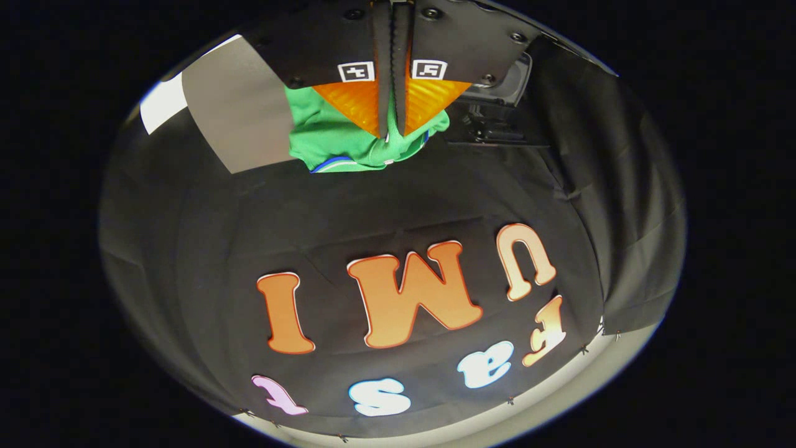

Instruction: Put the clothes into the washing machine and then close the washing machine lid.

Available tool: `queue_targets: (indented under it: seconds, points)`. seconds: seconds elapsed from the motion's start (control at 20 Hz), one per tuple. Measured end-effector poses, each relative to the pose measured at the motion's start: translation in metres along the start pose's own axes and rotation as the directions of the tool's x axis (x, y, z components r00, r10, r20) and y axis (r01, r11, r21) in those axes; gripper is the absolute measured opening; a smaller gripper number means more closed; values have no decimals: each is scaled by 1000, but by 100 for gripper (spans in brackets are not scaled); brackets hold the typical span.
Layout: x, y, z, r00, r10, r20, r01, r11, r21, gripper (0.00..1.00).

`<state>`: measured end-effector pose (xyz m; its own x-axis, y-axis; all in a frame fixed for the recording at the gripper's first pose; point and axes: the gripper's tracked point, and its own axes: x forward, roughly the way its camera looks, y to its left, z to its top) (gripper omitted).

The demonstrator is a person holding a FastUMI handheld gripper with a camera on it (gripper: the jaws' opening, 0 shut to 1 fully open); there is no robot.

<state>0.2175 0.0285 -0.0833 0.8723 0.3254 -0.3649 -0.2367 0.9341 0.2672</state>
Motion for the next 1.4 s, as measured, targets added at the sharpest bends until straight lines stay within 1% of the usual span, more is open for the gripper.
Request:
queue_targets:
  seconds: [0.15, 0.35, 0.45, 0.55, 0.75, 0.9, 1.0, 1.2, 1.4]
  points:
    - [-18, 41, 15, 999, 10, 42, -9, 1000, -27, 9]
    - [-26, 112, 25, 997, 37, 75, -34, 998, -45, 9]
    - [-32, 150, 22, 995, 60, 85, -56, 997, -50, 8]
    - [-26, 188, 12, 992, 95, 79, -91, 994, -53, 8]
    - [10, 250, -27, 984, 177, 23, -178, 984, 4, 9]
    - [48, 284, -67, 977, 212, -38, -210, 977, 35, 9]
    - [76, 298, -101, 971, 221, -96, -216, 975, 55, 8]
    - [127, 310, -168, 954, 207, -216, -203, 978, 42, 9]
    - [168, 306, -223, 936, 175, -305, -155, 984, 90, 9]
